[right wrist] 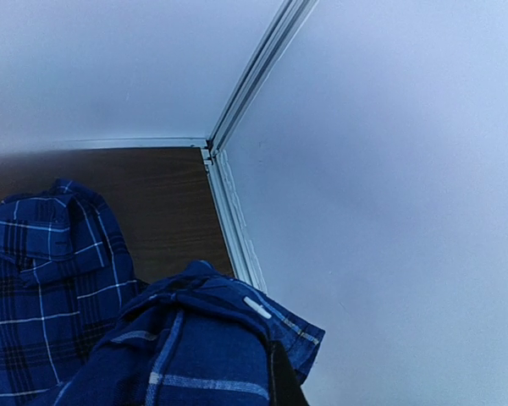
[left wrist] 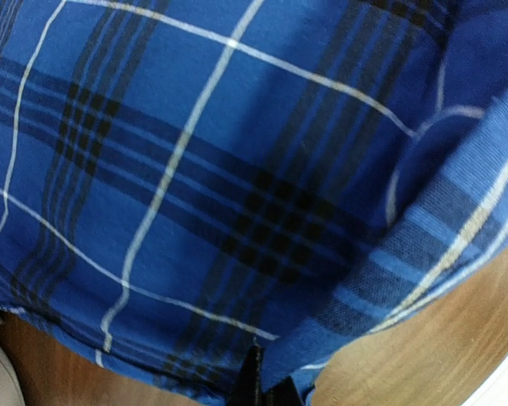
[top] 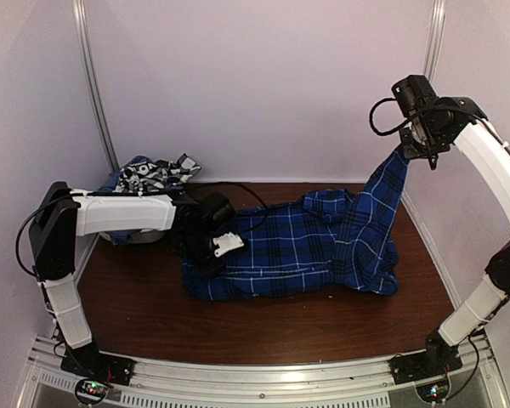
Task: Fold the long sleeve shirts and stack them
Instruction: Fold the flattened shirt at the center of the board.
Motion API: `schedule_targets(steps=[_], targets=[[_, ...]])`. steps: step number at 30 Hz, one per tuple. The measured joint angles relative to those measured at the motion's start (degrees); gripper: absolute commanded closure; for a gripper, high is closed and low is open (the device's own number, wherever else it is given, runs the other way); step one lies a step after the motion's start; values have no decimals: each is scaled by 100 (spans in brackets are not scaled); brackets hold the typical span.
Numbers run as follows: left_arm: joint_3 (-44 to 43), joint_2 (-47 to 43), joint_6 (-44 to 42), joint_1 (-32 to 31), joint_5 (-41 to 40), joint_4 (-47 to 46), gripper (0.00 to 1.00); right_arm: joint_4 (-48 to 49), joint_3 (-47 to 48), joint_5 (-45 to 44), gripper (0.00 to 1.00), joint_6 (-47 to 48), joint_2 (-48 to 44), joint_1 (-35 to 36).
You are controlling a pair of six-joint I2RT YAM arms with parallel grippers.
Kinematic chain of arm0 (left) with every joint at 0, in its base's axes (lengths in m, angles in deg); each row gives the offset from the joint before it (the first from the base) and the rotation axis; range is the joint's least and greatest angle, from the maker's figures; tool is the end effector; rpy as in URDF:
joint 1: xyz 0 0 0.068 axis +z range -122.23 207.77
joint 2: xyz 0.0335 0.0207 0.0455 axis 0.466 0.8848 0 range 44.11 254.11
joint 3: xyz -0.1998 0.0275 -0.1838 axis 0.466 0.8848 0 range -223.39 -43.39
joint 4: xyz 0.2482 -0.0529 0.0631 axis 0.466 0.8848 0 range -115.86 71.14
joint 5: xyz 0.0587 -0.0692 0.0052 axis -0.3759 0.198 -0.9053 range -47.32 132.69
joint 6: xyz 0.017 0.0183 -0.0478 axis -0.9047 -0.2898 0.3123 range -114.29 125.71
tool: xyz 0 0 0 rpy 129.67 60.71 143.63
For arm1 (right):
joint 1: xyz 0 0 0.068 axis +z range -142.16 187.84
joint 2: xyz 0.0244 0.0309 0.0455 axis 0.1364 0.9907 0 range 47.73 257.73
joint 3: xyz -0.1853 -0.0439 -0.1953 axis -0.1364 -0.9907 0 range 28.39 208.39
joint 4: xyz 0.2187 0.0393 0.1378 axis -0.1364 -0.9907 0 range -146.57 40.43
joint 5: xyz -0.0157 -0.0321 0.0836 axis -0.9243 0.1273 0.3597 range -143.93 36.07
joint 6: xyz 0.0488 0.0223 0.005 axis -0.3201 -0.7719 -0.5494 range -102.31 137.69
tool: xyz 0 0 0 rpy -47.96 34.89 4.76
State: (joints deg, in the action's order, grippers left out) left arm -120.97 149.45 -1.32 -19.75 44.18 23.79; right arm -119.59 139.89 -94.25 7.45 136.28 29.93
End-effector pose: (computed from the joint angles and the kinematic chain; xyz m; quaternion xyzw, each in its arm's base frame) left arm 0.2415 -0.2650 0.2002 0.4567 0.8827 -0.0502 0.0984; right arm 0.2722 0.0856 0.4542 0.0353 0.8820 -0.2123 0.4193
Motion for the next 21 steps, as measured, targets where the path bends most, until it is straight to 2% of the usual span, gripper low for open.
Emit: schedule_targets(steps=[6, 11, 21], targets=[[-638, 516, -256, 96, -44, 107, 100, 85, 0, -396, 100, 74, 236, 0], [-962, 603, -374, 227, -155, 256, 100, 219, 0, -546, 100, 157, 369, -22], [-1056, 603, -452, 570, -258, 409, 100, 820, 118, -634, 100, 522, 758, -188]])
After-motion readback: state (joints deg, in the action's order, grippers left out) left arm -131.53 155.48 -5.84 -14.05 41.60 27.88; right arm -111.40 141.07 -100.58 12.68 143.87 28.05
